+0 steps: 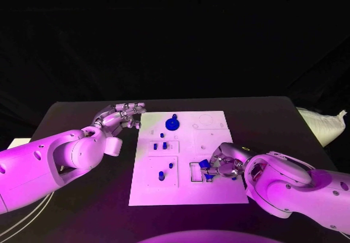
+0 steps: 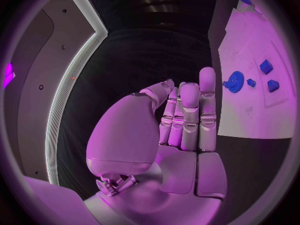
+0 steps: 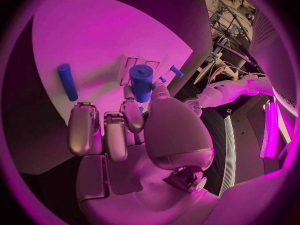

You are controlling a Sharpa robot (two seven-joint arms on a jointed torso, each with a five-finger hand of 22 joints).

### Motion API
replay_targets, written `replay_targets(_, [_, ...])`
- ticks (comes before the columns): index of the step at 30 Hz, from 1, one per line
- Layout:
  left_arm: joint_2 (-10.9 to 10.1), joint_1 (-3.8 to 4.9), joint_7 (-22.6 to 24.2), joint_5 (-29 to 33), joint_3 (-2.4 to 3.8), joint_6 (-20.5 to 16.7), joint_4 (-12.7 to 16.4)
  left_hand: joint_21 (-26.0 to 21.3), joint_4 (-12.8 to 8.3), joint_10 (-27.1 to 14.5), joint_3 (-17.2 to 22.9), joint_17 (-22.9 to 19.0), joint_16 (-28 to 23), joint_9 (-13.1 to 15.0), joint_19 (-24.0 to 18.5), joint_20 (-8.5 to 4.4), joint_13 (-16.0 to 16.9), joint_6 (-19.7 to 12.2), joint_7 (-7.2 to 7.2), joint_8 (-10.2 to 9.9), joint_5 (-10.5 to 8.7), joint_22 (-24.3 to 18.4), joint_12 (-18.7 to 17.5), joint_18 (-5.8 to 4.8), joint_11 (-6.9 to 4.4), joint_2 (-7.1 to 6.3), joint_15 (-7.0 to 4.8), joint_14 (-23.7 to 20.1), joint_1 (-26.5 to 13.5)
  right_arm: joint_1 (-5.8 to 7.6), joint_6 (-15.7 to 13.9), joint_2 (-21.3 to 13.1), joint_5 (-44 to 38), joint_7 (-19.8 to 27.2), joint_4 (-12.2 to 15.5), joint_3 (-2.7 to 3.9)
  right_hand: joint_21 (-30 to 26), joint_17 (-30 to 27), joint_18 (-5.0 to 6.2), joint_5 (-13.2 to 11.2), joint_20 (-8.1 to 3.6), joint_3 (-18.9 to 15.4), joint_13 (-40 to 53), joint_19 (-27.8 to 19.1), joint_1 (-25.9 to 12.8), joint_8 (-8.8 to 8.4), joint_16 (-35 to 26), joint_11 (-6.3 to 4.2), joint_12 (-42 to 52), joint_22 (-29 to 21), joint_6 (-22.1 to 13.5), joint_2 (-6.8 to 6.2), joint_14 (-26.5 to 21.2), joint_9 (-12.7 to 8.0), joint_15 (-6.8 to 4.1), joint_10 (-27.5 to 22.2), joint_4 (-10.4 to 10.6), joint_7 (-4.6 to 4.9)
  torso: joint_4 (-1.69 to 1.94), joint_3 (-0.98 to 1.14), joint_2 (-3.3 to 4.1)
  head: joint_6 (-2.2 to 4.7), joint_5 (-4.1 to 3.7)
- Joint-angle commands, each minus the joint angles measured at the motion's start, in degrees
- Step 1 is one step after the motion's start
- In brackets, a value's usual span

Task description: Assemble the parts on the task board

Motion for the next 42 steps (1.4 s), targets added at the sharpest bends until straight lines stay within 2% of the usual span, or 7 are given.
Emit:
replay_targets(1, [0.1,0.02,0.2,-0.1,0.03,1.2,0.2,-0.3,0.2,-0.5,-0.3,-0.1,-0.3,-0.1,0.2,0.08,-0.1,-0.4,0.01,0.2,0.15,-0.1,0.4,0.64,-0.03,-0.25,-0.03,-0.5,0.1,-0.10,2.7,0.8,2.5,0.0,-0.2,0.00,0.1,8.6,-0.75,-0.1,-0.24,-0.6,0.2,0.3,-0.8,0.50,0.3,-0.61,-0.3,0.0,0.6,0.09,4.8,0.3,-0.34,1.0,0.0,-0.19,0.05,0.02,0.00,-0.09,0.06])
replay_targets(6, [0.1,0.02,0.2,-0.1,0.03,1.2,0.2,-0.3,0.2,-0.5,-0.3,-0.1,-0.3,-0.1,0.2,0.08,-0.1,-0.4,0.01,0.2,0.15,-0.1,0.4,0.64,-0.03,-0.25,-0.03,-0.5,0.1,-0.13,2.9,1.6,2.0,-0.6,-0.7,-0.01,0.1,8.6,-0.74,-1.1,-0.32,-1.4,0.4,0.2,-1.9,0.70,0.3,-0.72,-0.4,0.0,0.7,0.29,4.8,0.8,-0.44,1.0,0.0,-0.34,0.02,-0.01,-0.01,-0.12,0.13])
replay_targets(14, [0.1,0.02,0.2,-0.1,0.03,1.3,0.3,-0.3,0.2,-0.5,-0.3,-0.1,-0.3,-0.1,0.2,0.08,-0.1,-0.4,0.01,0.2,0.15,-0.1,0.4,0.64,-0.03,-0.25,-0.03,-0.5,0.1,-0.15,2.3,2.8,-0.1,-1.2,-1.3,-0.01,0.0,8.4,-0.72,-7.4,-0.42,-3.5,0.8,0.1,-4.2,1.04,0.3,-0.81,-1.0,-0.1,0.6,0.62,4.7,2.2,-0.54,1.1,-0.1,-0.49,-0.03,0.06,0.02,-0.11,0.33])
replay_targets(16, [0.1,0.02,0.2,-0.1,0.03,1.3,0.3,-0.3,0.2,-0.5,-0.3,-0.1,-0.3,-0.1,0.2,0.08,-0.1,-0.4,0.01,0.2,0.15,-0.1,0.4,0.64,-0.03,-0.25,-0.03,-0.5,0.1,-0.15,2.3,3.0,-0.4,-1.3,-1.3,-0.01,-0.1,8.3,-0.69,-10.7,-0.43,-4.4,0.8,0.0,-5.1,1.10,0.2,-0.79,-1.3,-0.2,0.5,0.33,4.7,2.6,-0.52,1.1,-0.1,-0.47,-0.02,0.05,0.00,-0.10,0.36])
replay_targets(21, [0.1,0.02,0.2,-0.1,0.03,1.3,0.3,-0.3,0.2,-0.5,-0.3,-0.1,-0.3,-0.1,0.2,0.08,-0.1,-0.4,0.01,0.2,0.15,-0.1,0.4,0.64,-0.03,-0.25,-0.03,-0.5,0.1,-0.14,2.3,3.1,-1.9,-1.7,-1.6,-0.01,-0.6,8.0,-0.59,-24.7,-0.34,-5.3,-0.1,-0.3,-11.5,1.15,0.0,-0.65,-3.4,-0.7,0.0,-2.52,4.6,3.6,-0.39,0.4,0.1,-0.33,-0.05,0.09,-0.01,-0.08,0.43])
replay_targets(28, [0.0,0.02,0.2,-0.1,0.03,1.3,0.3,-0.3,0.2,-0.5,-0.3,-0.1,-0.3,-0.1,0.2,0.08,-0.1,-0.4,0.01,0.2,0.15,-0.1,0.4,0.64,-0.03,-0.25,-0.03,-0.5,0.1,-0.14,3.2,2.8,-3.5,-1.8,-1.7,-0.01,-0.8,7.8,-0.53,-24.6,-0.26,-2.2,-0.3,-0.4,-12.6,1.26,-0.1,-0.61,-4.3,-0.8,-0.2,-4.08,4.6,4.4,-0.35,0.3,0.0,-0.31,-0.11,0.11,-0.01,-0.09,0.43])
replay_targets(42, [0.1,0.02,0.1,-0.1,0.03,1.4,0.3,-0.3,0.2,-0.5,-0.3,-0.1,-0.3,-0.1,0.2,0.08,-0.1,-0.4,0.01,0.2,0.15,-0.1,0.4,0.64,-0.03,-0.25,-0.03,-0.5,0.1,-0.16,5.1,3.7,-7.4,-2.2,-1.9,-0.01,-0.6,8.6,-0.61,-21.2,-0.61,2.3,0.6,-0.1,4.5,2.03,0.3,-1.18,-4.6,-0.4,0.5,-1.17,4.8,6.3,-0.81,1.1,-5.4,-0.84,-0.03,0.07,0.03,-0.10,0.25])
